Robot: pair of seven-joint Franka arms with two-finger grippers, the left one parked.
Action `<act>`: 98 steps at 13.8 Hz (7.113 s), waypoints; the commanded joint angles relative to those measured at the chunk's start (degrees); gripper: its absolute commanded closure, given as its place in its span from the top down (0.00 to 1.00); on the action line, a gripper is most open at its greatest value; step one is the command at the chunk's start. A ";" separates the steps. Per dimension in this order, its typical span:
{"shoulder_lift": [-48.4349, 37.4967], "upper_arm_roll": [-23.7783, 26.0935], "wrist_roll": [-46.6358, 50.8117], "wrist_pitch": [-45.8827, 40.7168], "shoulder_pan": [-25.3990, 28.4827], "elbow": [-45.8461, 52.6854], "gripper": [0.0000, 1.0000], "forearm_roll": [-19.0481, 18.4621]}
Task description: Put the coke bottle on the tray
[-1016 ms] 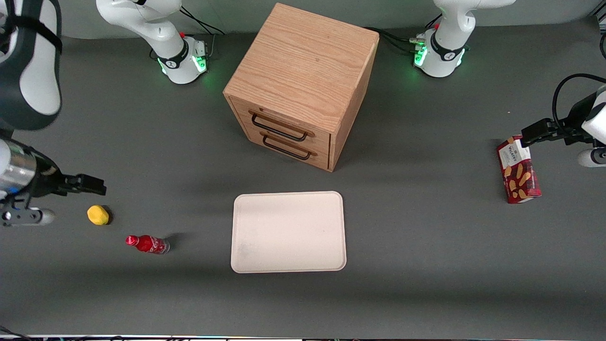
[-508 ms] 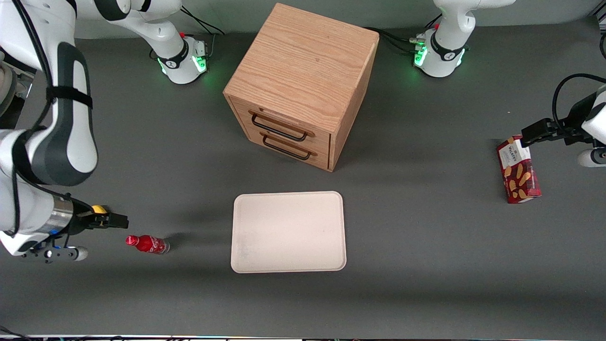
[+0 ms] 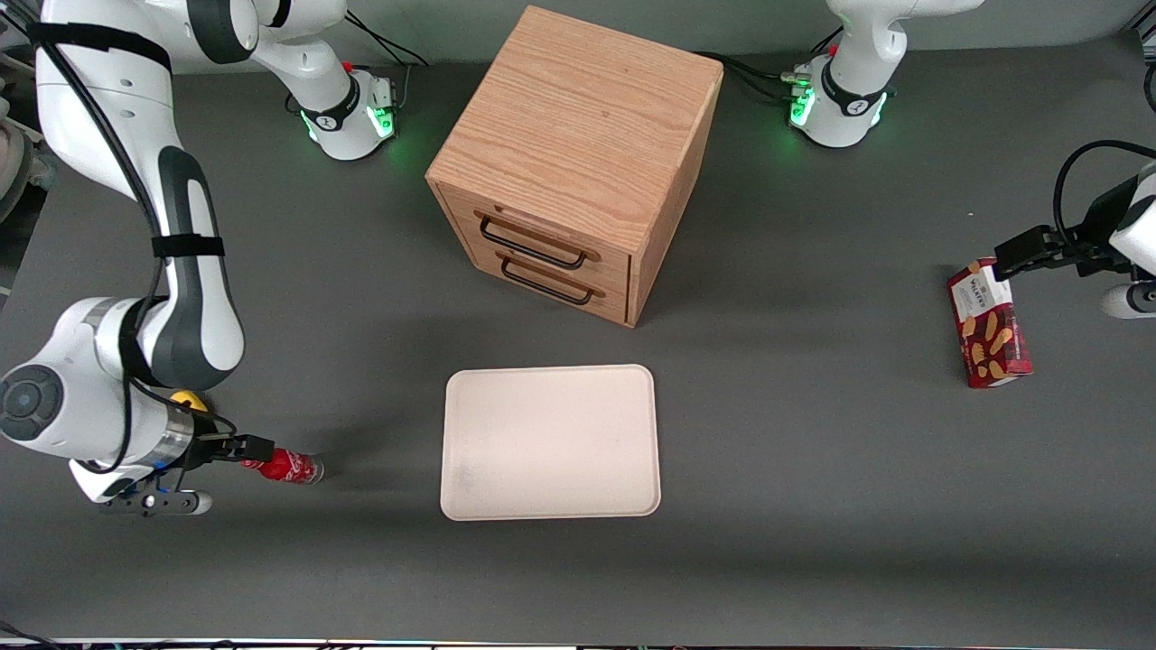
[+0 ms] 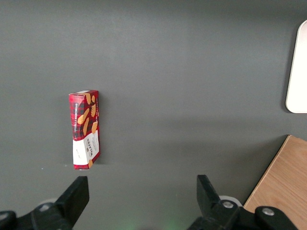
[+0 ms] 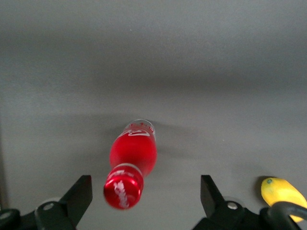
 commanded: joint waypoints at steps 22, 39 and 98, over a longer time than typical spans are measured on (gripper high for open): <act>-0.65 0.74 -1.53 -12.41 1.53 11.97 0.00 -1.10; 4.96 16.10 7.86 -26.54 8.47 37.06 0.00 -9.25; -35.20 5.31 13.76 -24.84 1.71 -11.56 1.00 -6.63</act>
